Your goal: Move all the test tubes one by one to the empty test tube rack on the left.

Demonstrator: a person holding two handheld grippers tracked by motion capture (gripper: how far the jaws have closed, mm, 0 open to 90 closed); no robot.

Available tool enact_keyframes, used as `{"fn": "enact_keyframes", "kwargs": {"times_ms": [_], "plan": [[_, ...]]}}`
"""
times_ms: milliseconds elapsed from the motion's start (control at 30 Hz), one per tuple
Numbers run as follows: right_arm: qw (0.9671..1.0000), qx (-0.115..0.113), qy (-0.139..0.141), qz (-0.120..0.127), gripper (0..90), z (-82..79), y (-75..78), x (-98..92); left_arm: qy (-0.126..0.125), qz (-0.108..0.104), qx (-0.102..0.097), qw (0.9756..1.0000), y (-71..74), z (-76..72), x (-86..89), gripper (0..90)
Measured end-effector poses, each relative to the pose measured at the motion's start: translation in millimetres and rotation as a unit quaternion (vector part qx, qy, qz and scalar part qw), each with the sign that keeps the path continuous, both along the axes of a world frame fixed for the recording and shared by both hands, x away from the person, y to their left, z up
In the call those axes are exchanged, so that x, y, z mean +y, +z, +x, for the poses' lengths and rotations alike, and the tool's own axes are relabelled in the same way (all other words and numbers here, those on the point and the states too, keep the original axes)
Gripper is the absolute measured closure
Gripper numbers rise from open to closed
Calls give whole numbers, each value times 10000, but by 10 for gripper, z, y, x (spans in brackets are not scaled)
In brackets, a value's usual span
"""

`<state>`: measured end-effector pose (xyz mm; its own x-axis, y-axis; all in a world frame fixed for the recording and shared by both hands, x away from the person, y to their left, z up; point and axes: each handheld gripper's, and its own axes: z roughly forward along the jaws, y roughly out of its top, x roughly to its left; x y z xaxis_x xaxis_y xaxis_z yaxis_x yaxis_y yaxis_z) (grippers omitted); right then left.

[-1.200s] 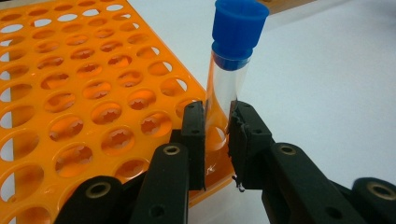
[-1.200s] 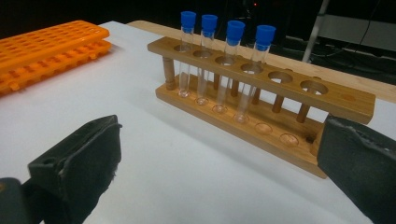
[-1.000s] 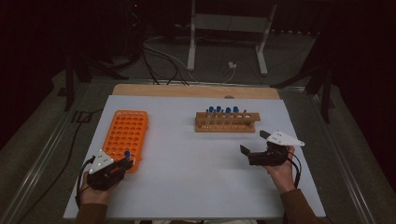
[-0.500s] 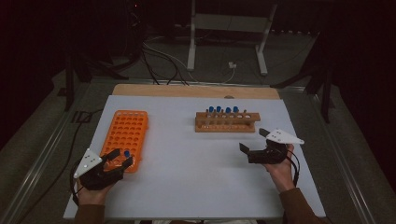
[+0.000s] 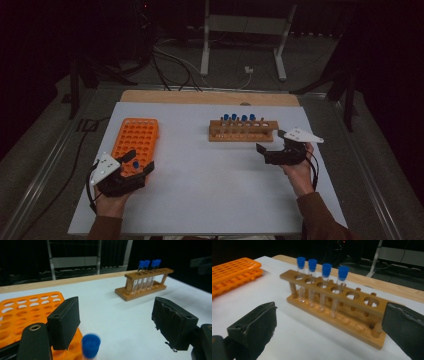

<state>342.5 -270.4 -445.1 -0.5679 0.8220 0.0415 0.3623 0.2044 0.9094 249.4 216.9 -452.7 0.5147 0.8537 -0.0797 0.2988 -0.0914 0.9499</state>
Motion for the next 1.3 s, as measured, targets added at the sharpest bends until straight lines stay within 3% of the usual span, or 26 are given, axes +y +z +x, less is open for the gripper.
{"fn": "enact_keyframes", "kwargs": {"times_ms": [300, 433, 667, 900, 1033, 1200, 1300], "plan": [[9997, 94, -143, -152, 4, 308, 56, 116, 56, -203, -100, 9997, 46, 98, -227, 161], [9996, 138, -159, -193, 5, 420, 46, 191, -69, -84, -94, 9999, 51, 131, -344, 136], [9993, 269, -232, -140, 19, 609, 27, 288, -185, -77, -50, 9998, 48, 170, -456, 46], [9988, 262, -421, 18, 89, 747, 22, 313, -120, -78, 43, 9999, 23, 159, -510, 6], [9982, 337, -490, 18, 173, 809, -38, 303, -123, -144, 98, 9998, -4, 153, -518, 7], [9977, 447, -514, 72, 416, 850, -113, 286, -138, -96, 111, 9998, -26, 149, -541, 7], [9980, 434, -458, 70, 505, 863, -142, 297, -161, -52, 130, 9998, -37, 149, -556, 7]]}}
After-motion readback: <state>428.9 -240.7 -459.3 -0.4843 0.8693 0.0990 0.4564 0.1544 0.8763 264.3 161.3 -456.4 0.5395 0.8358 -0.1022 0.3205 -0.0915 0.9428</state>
